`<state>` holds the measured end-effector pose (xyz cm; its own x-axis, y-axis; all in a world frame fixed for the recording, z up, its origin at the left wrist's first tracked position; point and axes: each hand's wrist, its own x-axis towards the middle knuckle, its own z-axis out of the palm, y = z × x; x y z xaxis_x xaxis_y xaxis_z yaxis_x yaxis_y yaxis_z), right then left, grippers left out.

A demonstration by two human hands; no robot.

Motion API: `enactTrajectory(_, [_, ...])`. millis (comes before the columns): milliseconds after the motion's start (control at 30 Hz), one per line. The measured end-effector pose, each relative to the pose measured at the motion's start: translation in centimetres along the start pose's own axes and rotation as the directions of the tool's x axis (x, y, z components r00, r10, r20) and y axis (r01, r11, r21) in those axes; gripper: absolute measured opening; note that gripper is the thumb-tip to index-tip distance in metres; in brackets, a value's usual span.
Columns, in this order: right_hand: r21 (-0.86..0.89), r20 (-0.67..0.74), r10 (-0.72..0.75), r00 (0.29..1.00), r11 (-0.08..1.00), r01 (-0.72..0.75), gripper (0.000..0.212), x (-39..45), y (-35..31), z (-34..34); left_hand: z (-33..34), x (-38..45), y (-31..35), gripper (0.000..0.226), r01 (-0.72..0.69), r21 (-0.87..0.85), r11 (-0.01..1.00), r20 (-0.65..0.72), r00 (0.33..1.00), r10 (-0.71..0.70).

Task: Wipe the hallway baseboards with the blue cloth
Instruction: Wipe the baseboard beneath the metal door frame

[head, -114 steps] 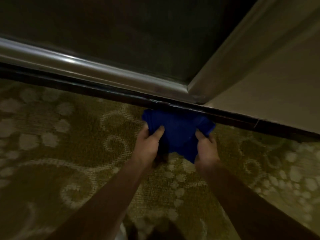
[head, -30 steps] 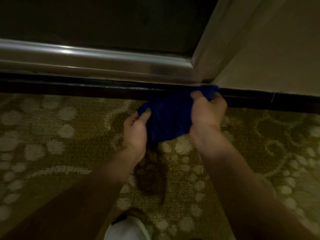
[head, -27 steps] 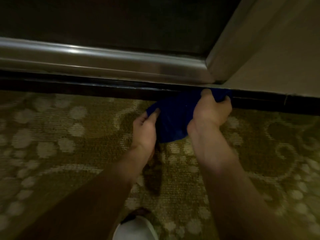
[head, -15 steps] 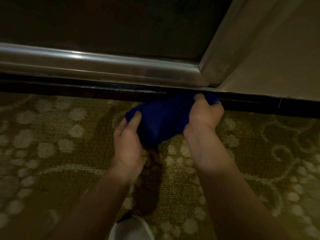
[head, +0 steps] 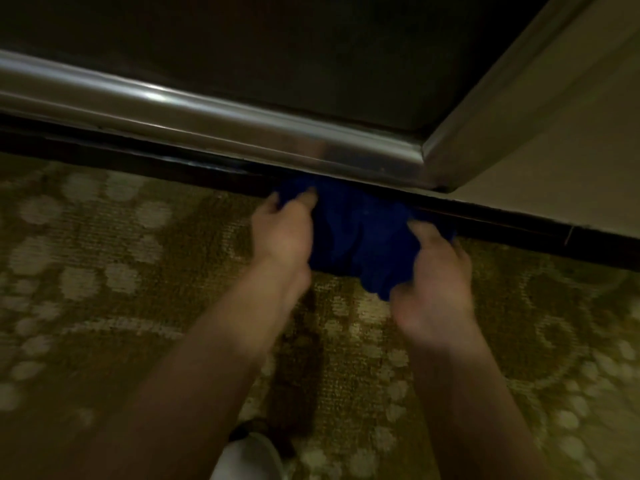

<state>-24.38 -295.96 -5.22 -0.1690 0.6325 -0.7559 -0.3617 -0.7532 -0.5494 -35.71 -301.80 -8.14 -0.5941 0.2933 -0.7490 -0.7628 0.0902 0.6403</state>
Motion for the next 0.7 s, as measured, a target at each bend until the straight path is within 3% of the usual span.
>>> enactTrajectory(100, [0.033, 0.013, 0.032, 0.999, 0.999, -0.033, 0.041, 0.9, 0.9, -0.5, 0.2, 0.0, -0.5, 0.045, 0.017, 0.026, 1.0, 0.028, 0.999, -0.018])
enactTrajectory(133, [-0.125, 0.06, -0.009, 0.998, 0.992, 0.016, 0.044, 0.7, 1.6, -0.2, -0.3, 0.1, 0.0, 0.049, -0.012, 0.004, 1.0, -0.009, 1.0, 0.012])
enactTrajectory(233, [-0.268, 0.176, 0.078, 0.981, 0.963, -0.028, 0.046, 0.5, 3.4, 1.1, -2.1, 1.3, 1.5, 0.063, -0.091, -0.089, 0.992, -0.189, 0.979, 0.073])
enactTrajectory(333, [-0.376, 0.251, 0.083, 0.964, 0.926, 0.018, 0.044, -0.6, 4.3, 0.8, -2.5, 1.7, 2.2, 0.068, -0.099, -0.138, 0.986, -0.181, 0.981, 0.073])
enactTrajectory(433, [-0.34, 0.06, -0.086, 0.995, 0.935, 0.101, 0.042, 0.1, 0.8, -1.5, 1.4, 0.2, -0.3, 0.066, -0.016, -0.1, 0.995, -0.107, 0.994, 0.005])
enactTrajectory(500, [-0.443, -0.051, -0.213, 0.976, 0.881, 0.168, 0.048, 0.7, -1.2, -3.1, 3.3, -0.5, -2.6, 0.058, 0.044, -0.074, 0.996, -0.019, 0.999, -0.045])
enactTrajectory(567, [-0.464, -0.136, -0.267, 0.954, 0.868, 0.177, 0.046, 0.8, -1.9, -3.4, 3.5, 0.1, -2.9, 0.07, 0.155, -0.095, 0.983, 0.108, 0.984, -0.144])
enactTrajectory(633, [-0.362, -0.11, -0.145, 0.983, 0.927, 0.096, 0.032, 0.5, -1.6, -2.1, 2.0, 1.2, -2.3, 0.078, 0.199, -0.094, 0.976, 0.135, 0.973, -0.185])
enactTrajectory(700, [-0.306, -0.048, 0.016, 0.999, 0.952, -0.03, 0.033, 0.8, 0.5, 0.7, -0.3, 3.2, -1.1, 0.062, 0.107, -0.191, 0.976, 0.045, 0.994, -0.1])
